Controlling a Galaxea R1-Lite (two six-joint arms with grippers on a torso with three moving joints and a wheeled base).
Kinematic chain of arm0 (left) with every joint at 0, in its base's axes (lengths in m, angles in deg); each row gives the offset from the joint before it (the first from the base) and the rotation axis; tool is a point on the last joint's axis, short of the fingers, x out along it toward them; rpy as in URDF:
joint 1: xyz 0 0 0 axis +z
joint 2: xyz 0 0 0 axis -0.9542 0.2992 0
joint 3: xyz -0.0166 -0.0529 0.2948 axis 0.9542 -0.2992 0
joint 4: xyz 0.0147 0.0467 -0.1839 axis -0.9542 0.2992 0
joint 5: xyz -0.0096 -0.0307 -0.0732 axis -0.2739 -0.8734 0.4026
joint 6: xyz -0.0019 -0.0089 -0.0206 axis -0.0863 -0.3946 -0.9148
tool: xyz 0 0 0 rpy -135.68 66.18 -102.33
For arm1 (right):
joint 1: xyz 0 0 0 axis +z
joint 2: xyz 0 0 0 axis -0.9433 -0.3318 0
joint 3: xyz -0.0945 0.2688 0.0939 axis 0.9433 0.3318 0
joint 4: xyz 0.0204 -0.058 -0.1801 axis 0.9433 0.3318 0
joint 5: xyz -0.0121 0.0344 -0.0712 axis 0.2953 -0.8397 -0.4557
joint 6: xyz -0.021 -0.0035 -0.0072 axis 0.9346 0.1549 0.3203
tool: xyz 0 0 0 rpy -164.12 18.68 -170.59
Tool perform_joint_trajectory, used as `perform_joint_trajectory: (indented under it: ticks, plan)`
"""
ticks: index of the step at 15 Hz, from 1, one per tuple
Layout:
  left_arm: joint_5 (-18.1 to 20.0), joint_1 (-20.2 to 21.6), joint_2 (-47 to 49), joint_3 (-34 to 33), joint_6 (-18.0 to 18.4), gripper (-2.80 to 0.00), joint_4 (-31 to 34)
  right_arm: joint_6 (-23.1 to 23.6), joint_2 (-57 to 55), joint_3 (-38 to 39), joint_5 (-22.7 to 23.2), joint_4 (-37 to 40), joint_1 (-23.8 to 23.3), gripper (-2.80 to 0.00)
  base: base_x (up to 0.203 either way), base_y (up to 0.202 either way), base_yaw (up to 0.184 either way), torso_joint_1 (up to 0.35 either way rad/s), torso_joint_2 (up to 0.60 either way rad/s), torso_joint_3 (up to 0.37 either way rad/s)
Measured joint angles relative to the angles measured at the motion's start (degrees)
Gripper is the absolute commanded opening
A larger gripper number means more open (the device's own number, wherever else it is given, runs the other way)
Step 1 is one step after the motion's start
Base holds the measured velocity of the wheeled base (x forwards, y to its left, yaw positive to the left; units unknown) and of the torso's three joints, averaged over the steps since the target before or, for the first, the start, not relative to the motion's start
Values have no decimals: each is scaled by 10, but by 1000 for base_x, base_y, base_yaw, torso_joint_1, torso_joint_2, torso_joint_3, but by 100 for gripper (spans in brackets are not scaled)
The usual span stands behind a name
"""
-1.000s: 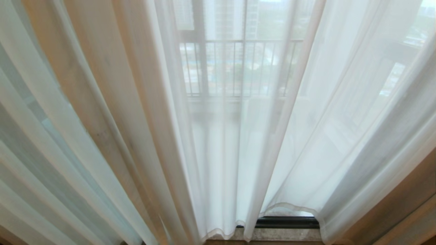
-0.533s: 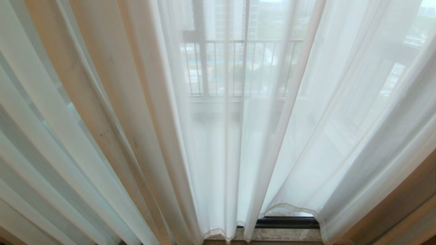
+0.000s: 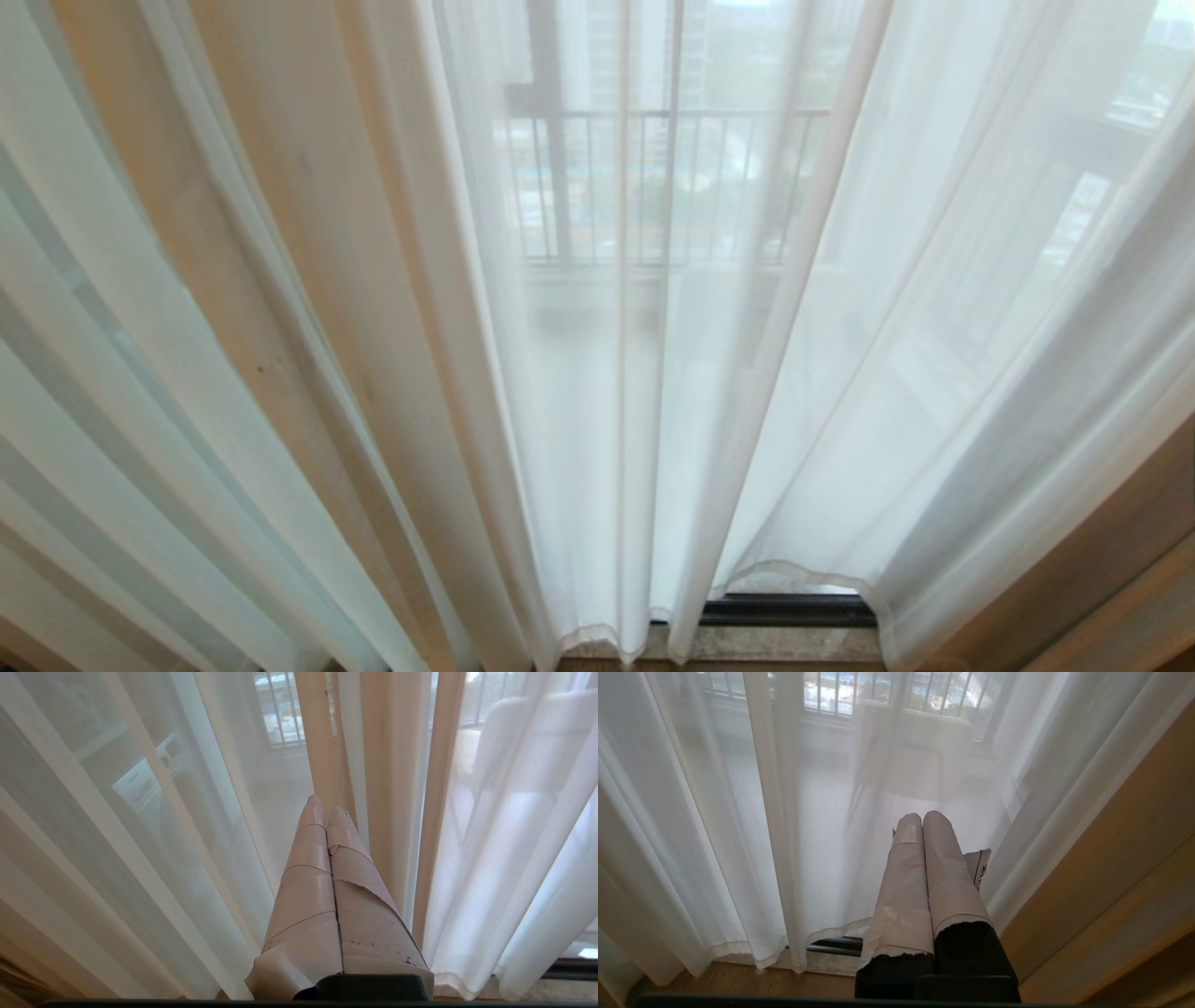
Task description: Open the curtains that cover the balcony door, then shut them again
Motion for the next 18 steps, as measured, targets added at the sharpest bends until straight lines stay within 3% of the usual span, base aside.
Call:
perform_joint_trajectory:
  ticks: [3, 6, 10, 13, 16, 18]
  plan:
    - [7, -1, -16, -44, -3, -280, -9, 0, 0, 0, 0, 0, 0, -280, 0, 0, 0, 0, 0, 0]
    - [54, -1, -20, -67, -25, -280, -10, 0, 0, 0, 0, 0, 0, -280, 0, 0, 0, 0, 0, 0]
    - [53, -1, -20, -71, -84, -280, 1, 0, 0, 0, 0, 0, 0, -280, 0, 0, 0, 0, 0, 0]
    - [44, -1, -20, -72, -75, -280, 1, 0, 0, 0, 0, 0, 0, -280, 0, 0, 0, 0, 0, 0]
    - [60, -1, -20, -72, -20, -280, 0, 0, 0, 0, 0, 0, 0, -280, 0, 0, 0, 0, 0, 0]
    - [68, -1, -20, -72, -7, -280, -1, 0, 0, 0, 0, 0, 0, -280, 0, 0, 0, 0, 0, 0]
